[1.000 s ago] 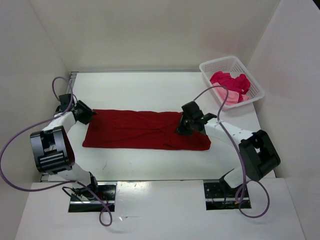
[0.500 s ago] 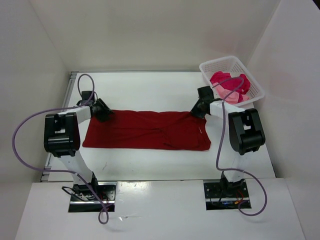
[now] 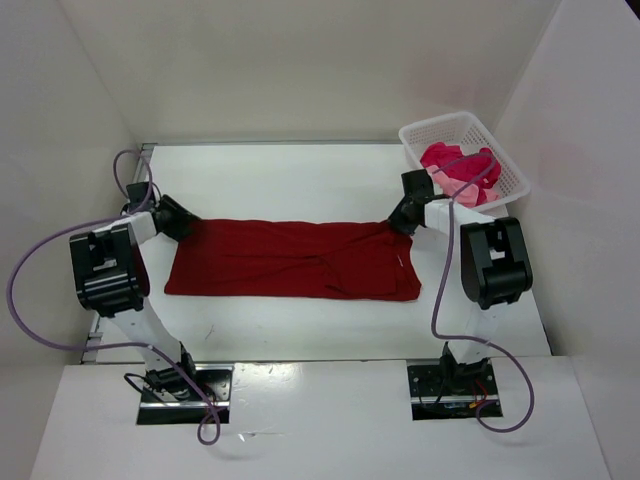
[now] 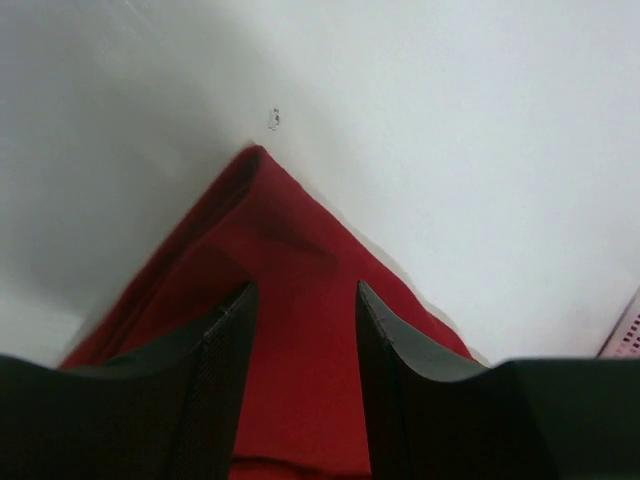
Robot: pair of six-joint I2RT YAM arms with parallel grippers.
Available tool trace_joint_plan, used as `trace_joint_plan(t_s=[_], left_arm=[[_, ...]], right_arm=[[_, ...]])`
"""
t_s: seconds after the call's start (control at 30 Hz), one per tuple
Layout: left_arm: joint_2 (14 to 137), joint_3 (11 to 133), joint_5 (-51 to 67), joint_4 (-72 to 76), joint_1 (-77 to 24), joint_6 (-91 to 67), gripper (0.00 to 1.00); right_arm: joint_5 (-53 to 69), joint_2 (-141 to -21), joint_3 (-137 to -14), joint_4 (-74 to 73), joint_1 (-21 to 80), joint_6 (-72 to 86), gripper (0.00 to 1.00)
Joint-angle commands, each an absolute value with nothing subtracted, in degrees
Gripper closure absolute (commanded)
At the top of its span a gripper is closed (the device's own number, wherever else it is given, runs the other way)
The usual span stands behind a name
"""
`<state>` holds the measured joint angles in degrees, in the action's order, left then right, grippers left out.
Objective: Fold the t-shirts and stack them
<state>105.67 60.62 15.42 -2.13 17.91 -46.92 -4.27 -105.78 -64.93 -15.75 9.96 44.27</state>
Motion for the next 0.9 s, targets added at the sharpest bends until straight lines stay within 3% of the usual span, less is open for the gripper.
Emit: trace_joint_plan(t_s=[0.0,0.13,0.2,0.27,0.37,0.63,0.8,0.87], left_arm=[[97.93,60.65,14.85,-2.81,18.37,-47.1,0.49],[89.75,58.97,14.77,-2.11,16.71,-46.77,0.47],[89.21,59.5,13.97,-3.43,13.63,-46.14,0.47],[87.81,59.5,13.97,-4.74,10.74,-44.57,0.49],[86.67,59.5,14.5,-6.06,7.74,-42.9,0.56],[83.77,59.59,15.91,-10.28,1.23,-39.11,0.81],[79.56,57.66,17.14,-11.51,0.18,-39.72,0.81],[78.23,56.95,17.67,-12.65,0.18,-39.73,0.81]], right_arm=[[-4.92,-97.22,-68.47,-16.0,11.23,42.98,0.8],[-3.17,-92.03,-66.63,-17.67,13.62,42.98,0.67],[-0.11,-90.8,-63.57,-17.67,15.46,42.98,0.72],[0.43,-90.18,-61.1,-17.67,19.93,43.5,0.88],[1.23,-92.45,-59.33,-15.57,25.74,45.52,0.97],[2.03,-106.06,-62.91,-11.43,28.48,47.29,1.0],[0.7,-116.17,-73.19,-13.25,28.48,45.97,1.0],[1.49,-123.64,-82.85,-14.67,27.95,45.44,1.0]])
